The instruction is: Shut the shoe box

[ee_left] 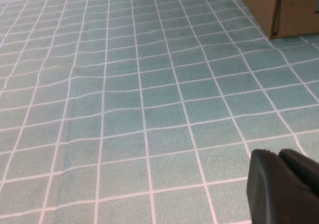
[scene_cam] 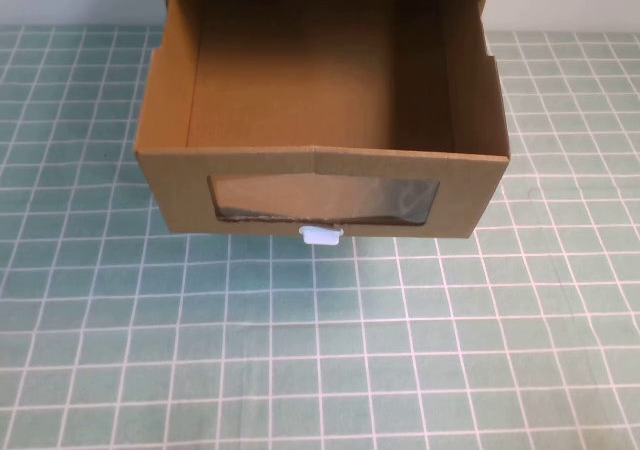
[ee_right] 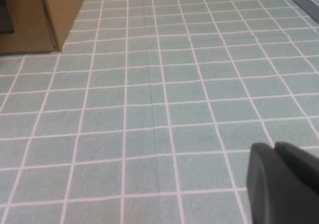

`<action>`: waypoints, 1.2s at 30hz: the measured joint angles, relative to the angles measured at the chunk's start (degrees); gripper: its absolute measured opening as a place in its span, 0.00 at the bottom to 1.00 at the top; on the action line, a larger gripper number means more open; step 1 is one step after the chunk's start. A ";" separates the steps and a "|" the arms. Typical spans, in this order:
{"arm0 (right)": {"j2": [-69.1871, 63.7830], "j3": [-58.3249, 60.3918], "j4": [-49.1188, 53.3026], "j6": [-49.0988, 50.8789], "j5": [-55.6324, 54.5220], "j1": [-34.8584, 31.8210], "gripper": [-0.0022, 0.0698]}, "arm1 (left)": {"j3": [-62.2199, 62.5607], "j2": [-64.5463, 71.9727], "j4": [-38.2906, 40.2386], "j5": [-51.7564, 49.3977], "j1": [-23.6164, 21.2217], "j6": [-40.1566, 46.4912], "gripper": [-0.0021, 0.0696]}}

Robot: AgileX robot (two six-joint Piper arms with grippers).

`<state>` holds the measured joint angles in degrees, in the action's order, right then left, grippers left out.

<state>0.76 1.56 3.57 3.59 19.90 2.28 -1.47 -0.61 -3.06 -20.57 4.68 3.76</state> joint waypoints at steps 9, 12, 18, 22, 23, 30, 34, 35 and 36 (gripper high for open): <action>0.00 0.00 0.00 0.00 0.00 0.00 0.01 | 0.00 0.00 0.00 0.21 0.00 -1.03 0.02; 0.00 0.00 0.00 0.00 0.00 0.00 0.01 | 0.00 -0.09 0.00 0.26 0.00 -1.90 0.02; 0.00 0.00 0.00 0.00 0.00 0.00 0.01 | -0.10 -0.09 5.85 2.88 0.00 -9.02 0.02; 0.00 0.00 0.00 0.00 0.00 0.00 0.01 | -0.10 -0.09 13.12 8.00 0.00 -14.57 0.02; 0.00 0.00 0.00 0.00 0.00 0.00 0.01 | -0.10 -0.09 14.54 9.57 0.00 -15.18 0.02; 0.00 0.00 0.00 0.00 0.00 0.00 0.01 | -0.10 -0.09 16.89 23.07 0.00 -15.52 0.02; 0.00 0.00 0.00 0.00 0.00 0.00 0.01 | 5.49 3.28 16.77 20.09 0.00 -14.99 0.02; 0.00 0.00 0.00 0.00 0.00 0.00 0.01 | 8.62 5.79 16.77 16.90 0.00 -14.69 0.02; 0.00 0.00 0.00 0.00 0.00 0.00 0.01 | 11.37 8.25 16.66 13.47 0.00 -14.06 0.02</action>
<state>0.76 1.56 3.57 3.59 19.90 2.28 9.90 7.64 13.60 -7.11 4.68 -10.30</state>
